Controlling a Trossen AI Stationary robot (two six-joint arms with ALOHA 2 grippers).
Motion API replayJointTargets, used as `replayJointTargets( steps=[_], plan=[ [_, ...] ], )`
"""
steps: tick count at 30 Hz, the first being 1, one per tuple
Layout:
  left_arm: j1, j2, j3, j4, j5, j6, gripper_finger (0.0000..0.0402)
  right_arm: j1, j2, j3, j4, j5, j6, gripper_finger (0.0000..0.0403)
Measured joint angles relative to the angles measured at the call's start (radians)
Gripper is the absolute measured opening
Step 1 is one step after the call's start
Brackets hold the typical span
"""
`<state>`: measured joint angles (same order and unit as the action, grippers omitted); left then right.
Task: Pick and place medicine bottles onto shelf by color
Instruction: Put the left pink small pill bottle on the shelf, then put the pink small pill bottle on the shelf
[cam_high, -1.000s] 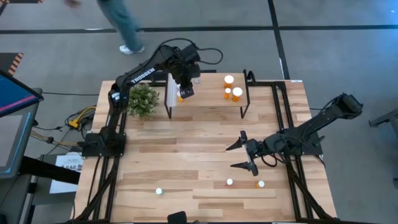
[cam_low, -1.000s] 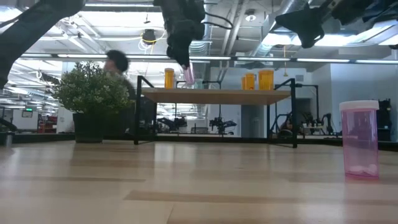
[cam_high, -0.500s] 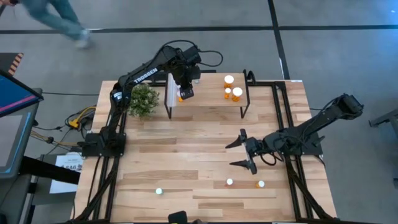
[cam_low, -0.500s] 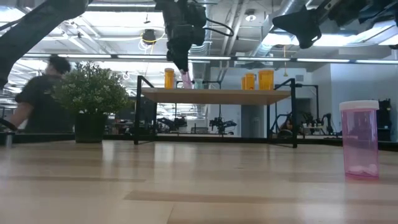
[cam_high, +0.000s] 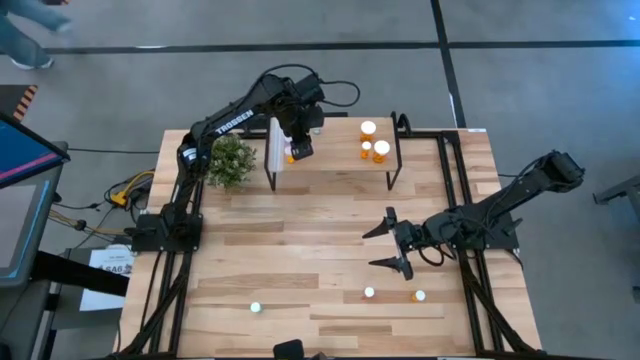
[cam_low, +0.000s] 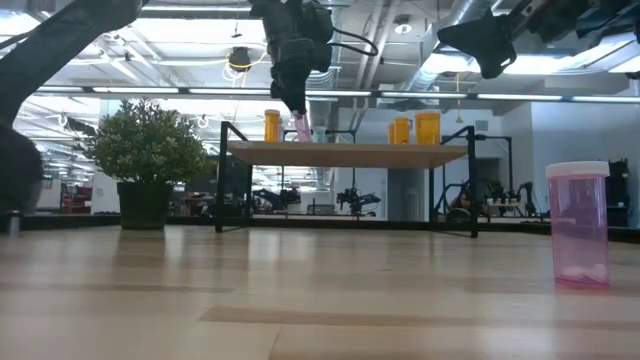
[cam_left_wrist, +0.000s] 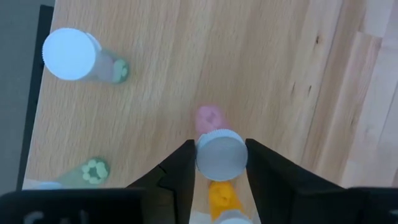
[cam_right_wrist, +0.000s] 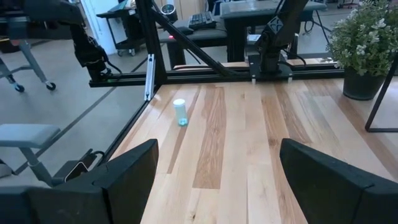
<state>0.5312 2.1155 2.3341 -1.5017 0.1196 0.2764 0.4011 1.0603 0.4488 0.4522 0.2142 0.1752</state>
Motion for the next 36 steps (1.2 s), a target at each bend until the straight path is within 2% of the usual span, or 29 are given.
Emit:
replayJointTargets(
  steps=[5, 18, 21, 27, 33, 36],
  plan=[
    [0.000, 0.000, 0.000, 0.000, -0.003, 0.000, 0.0131, 0.000, 0.000, 0.000, 0.000, 0.000, 0.000, 0.0357],
    [0.000, 0.000, 0.000, 0.037, -0.003, -0.001, 0.0132, 0.000, 0.000, 0.000, 0.000, 0.000, 0.000, 0.0357],
    [0.000, 0.000, 0.021, 0.039, -0.038, 0.003, 0.0133, 0.000, 0.000, 0.000, -0.002, 0.000, 0.000, 0.0357],
    [-0.017, -0.082, 0.023, 0.098, -0.098, 0.025, 0.0133, -0.003, 0.000, 0.000, -0.008, 0.000, 0.000, 0.0357],
    [-0.070, -0.161, 0.020, 0.136, 0.007, 0.000, 0.0133, -0.005, 0.008, 0.000, -0.025, 0.000, 0.005, 0.0357],
    [-0.130, -0.190, 0.020, 0.152, -0.059, 0.023, 0.0133, -0.005, 0.031, 0.000, -0.025, -0.001, 0.023, 0.0357]
  ],
)
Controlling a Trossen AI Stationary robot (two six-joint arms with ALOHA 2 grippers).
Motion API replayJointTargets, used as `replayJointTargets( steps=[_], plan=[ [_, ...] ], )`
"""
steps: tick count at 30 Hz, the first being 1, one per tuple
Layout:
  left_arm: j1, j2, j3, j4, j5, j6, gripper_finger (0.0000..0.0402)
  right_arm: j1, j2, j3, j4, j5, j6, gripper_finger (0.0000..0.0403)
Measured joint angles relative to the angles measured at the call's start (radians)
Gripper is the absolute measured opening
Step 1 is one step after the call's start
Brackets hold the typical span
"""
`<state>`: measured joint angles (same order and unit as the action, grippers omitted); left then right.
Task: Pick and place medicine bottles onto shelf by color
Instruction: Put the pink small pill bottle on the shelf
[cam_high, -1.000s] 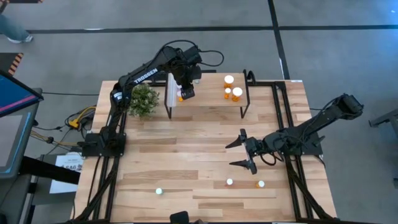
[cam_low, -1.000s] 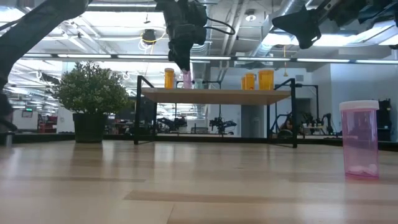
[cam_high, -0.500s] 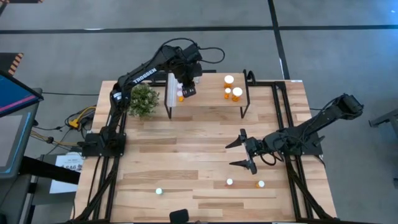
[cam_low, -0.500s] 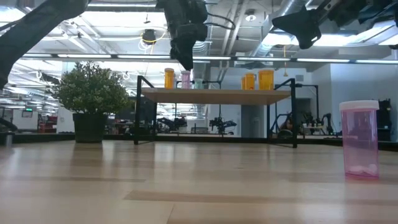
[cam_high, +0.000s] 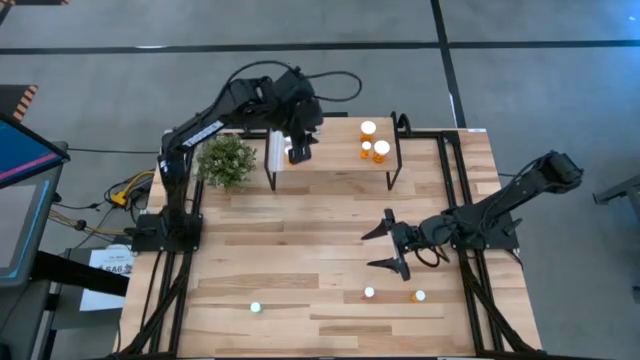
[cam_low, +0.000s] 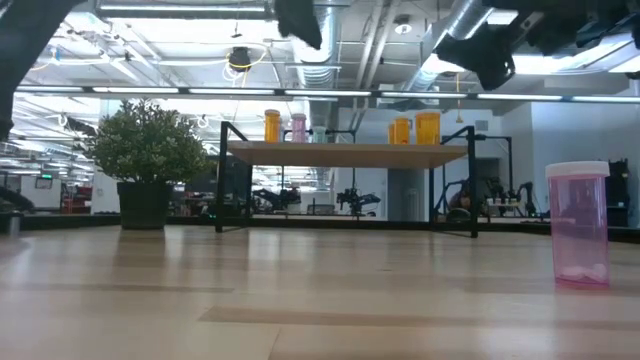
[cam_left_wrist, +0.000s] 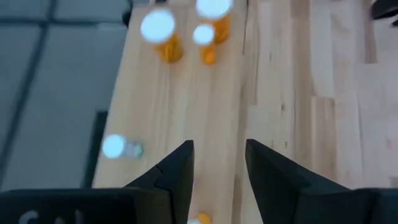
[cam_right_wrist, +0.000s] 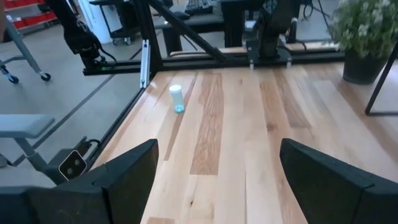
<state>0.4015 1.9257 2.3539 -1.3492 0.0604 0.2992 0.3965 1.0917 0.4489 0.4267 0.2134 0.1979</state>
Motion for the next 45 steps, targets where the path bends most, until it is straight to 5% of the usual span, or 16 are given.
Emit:
replayJointTargets(
  steps=[13, 19, 26, 36, 41, 45],
  plan=[
    [-0.133, -0.050, -0.008, 0.034, -0.005, 0.009, 0.0132, 0.000, 0.189, 0.000, 0.028, -0.003, 0.341, 0.0357],
    [-0.170, -0.099, -0.153, 0.147, -0.020, 0.002, 0.0132, -0.004, 0.244, 0.000, 0.024, -0.004, 0.380, 0.0357],
    [-0.193, -0.329, -0.579, 0.444, -0.049, -0.084, 0.0132, -0.009, 0.257, 0.000, -0.022, -0.008, 0.381, 0.0357],
    [-0.396, -0.695, -1.385, 1.420, -0.241, -0.260, 0.0132, -0.088, 0.254, 0.000, -0.127, -0.147, 0.370, 0.0357],
    [-0.491, -0.763, -1.614, 1.724, -0.367, -0.261, 0.0132, -0.106, 0.254, 0.016, -0.134, -0.171, 0.305, 0.0357],
    [-0.529, -0.819, -1.701, 1.783, -0.445, -0.257, 0.0132, -0.113, 0.254, 0.016, -0.135, -0.171, 0.209, 0.0356]
  ],
)
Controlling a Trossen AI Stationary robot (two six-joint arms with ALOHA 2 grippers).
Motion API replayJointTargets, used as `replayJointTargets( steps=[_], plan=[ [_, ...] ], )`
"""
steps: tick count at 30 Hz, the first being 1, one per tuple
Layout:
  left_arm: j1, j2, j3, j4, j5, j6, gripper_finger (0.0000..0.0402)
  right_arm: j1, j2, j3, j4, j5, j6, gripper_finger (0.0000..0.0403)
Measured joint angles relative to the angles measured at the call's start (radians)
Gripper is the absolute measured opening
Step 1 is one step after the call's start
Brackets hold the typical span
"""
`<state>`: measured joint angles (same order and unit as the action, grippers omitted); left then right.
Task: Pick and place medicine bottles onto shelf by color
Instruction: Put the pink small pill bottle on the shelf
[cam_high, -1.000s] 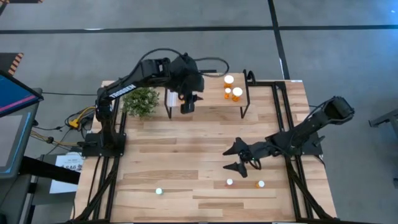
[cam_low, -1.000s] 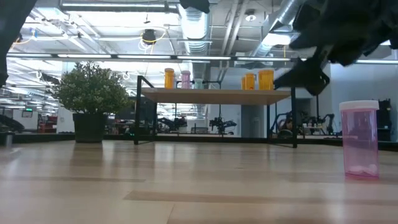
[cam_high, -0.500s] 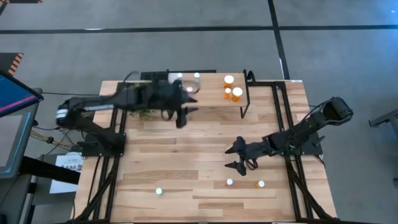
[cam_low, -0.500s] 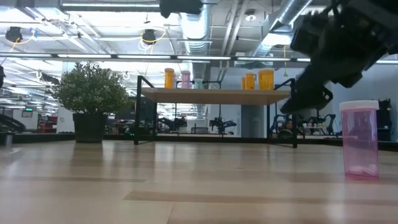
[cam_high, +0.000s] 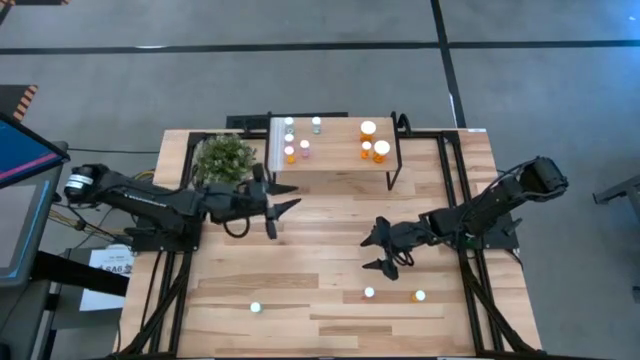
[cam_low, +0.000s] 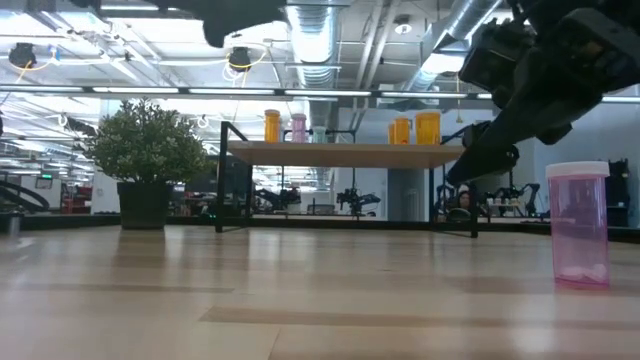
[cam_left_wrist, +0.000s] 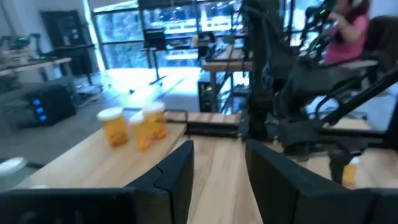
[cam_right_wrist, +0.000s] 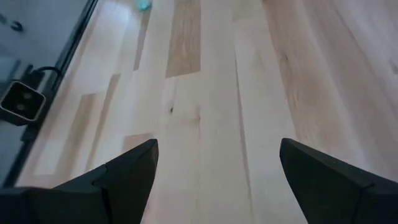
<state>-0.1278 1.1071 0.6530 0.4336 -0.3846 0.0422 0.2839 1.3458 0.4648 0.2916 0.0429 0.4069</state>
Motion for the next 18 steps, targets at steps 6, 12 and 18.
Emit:
replayJointTargets(
  steps=[6, 12, 18],
  plan=[
    [-0.072, -0.186, -0.052, -0.159, -0.117, 0.043, 0.0132, -0.027, 0.000, 0.052, -0.056, -0.037, -0.033, 0.0357],
    [-0.116, -0.487, -0.190, -0.191, -0.108, 0.074, 0.0132, -0.013, 0.000, 0.188, -0.266, -0.067, -0.139, 0.0357],
    [-0.115, -0.704, -0.381, -0.183, -0.050, 0.032, 0.0132, 0.018, 0.000, 0.288, -0.404, -0.067, -0.179, 0.0357]
  ],
)
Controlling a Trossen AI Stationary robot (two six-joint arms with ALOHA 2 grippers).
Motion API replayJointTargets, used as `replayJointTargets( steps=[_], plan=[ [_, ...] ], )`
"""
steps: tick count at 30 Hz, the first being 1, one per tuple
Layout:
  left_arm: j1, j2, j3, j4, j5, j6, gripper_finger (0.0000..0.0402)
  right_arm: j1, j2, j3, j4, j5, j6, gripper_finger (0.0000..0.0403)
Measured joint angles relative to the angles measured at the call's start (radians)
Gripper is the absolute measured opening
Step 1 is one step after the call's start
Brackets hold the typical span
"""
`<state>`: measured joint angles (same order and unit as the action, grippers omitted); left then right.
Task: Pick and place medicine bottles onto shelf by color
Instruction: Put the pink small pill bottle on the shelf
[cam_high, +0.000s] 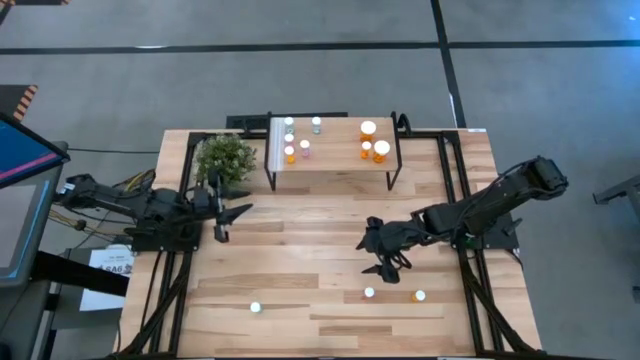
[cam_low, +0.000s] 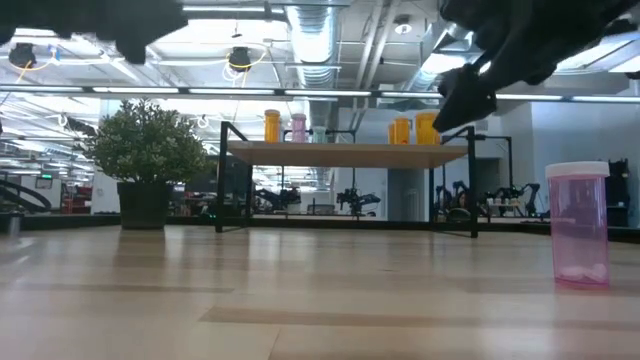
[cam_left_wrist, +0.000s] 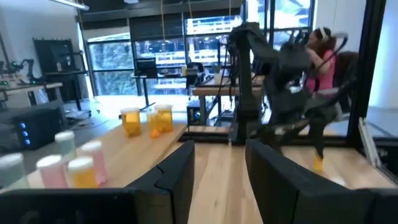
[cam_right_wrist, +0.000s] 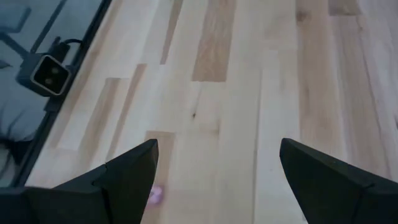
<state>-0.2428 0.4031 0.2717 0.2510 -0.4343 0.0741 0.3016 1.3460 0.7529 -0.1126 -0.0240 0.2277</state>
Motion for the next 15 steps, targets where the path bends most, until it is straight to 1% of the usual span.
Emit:
replayJointTargets(
  steps=[4, 8, 11, 15],
  plan=[
    [0.000, -0.099, -0.079, -0.005, 0.000, 0.040, 0.0132, 0.043, 0.000, 0.012, -0.017, 0.000, 0.005, 0.0357],
    [0.000, -0.186, -0.133, -0.031, -0.020, 0.062, 0.0132, 0.091, 0.000, 0.012, -0.017, 0.001, 0.009, 0.0357],
    [0.000, -0.243, -0.152, -0.061, -0.049, 0.041, 0.0132, 0.126, 0.000, 0.012, -0.017, 0.025, 0.009, 0.0357],
    [0.000, -0.292, -0.185, -0.061, -0.055, 0.005, 0.0132, 0.164, 0.000, 0.012, -0.017, 0.075, 0.008, 0.0357]
  ],
)
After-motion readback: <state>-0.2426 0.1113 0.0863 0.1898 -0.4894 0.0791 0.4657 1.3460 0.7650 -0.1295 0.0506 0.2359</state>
